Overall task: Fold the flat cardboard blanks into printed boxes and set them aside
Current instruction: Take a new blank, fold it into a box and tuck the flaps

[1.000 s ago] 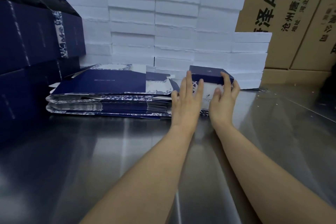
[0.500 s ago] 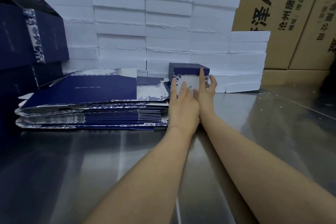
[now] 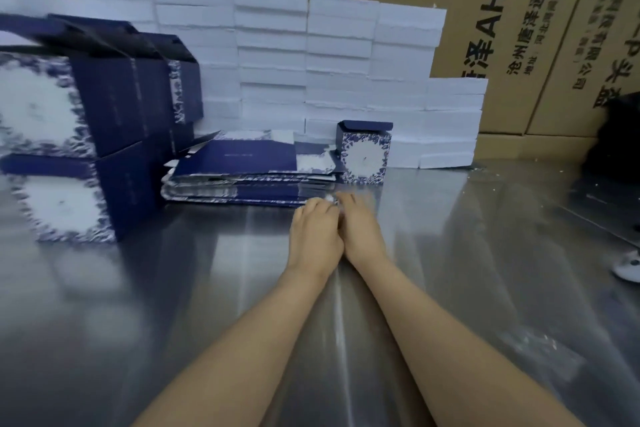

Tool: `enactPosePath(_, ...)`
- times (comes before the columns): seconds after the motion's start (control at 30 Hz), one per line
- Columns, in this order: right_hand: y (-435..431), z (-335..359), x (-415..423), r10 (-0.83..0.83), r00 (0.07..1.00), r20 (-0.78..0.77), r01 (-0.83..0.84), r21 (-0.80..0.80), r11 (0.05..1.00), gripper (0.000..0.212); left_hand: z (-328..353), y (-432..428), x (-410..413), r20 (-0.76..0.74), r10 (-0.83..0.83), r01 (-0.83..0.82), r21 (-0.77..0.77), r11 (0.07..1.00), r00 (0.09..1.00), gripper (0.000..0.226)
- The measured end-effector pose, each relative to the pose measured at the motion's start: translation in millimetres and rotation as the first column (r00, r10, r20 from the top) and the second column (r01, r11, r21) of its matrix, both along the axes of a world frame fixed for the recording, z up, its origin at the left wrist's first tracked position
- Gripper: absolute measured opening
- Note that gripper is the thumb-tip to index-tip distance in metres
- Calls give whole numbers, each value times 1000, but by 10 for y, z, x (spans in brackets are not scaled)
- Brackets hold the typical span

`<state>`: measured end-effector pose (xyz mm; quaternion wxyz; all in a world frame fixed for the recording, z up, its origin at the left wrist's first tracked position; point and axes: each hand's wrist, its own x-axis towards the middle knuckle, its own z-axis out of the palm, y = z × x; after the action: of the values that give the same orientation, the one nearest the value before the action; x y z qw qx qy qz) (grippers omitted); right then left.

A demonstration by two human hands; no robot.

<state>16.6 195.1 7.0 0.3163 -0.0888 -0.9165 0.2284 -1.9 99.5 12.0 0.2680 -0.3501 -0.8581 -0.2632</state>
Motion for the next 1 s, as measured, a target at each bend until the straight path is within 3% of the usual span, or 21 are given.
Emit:
enactPosePath(0.1,-362,27,205,-7,991,135,0,51,999,12,8,-333,193,118,45,-47,13,999,992,22)
enactPosePath(0.2,-633,40,380,-38,986,164,24,89,996,15,-23,-578,329,230,23,-38,60,997,973,23)
enactPosePath(0.33,-843,46,509,114,978,177,-119,22,993,19,-43,-806,370,467,8,-132,233,964,884,30)
enactPosePath(0.43,-900,15,488,77,974,213,-110,148,983,14,3,-830,362,592,-4,-211,294,932,806,29)
enactPosePath(0.57,-800,37,293,-112,981,159,47,364,930,21,-12,-793,363,607,20,-233,273,933,795,24)
enactPosePath(0.7,-636,66,-26,-195,979,57,159,388,908,37,-64,-747,313,608,61,-262,248,933,791,24)
enactPosePath(0.9,-621,79,-541,-117,993,0,105,444,890,64,-40,-599,151,555,177,-289,122,949,813,30)
enactPosePath(1.0,-626,94,-736,-47,999,-24,52,464,884,64,-49,-554,119,544,209,-302,85,950,813,46)
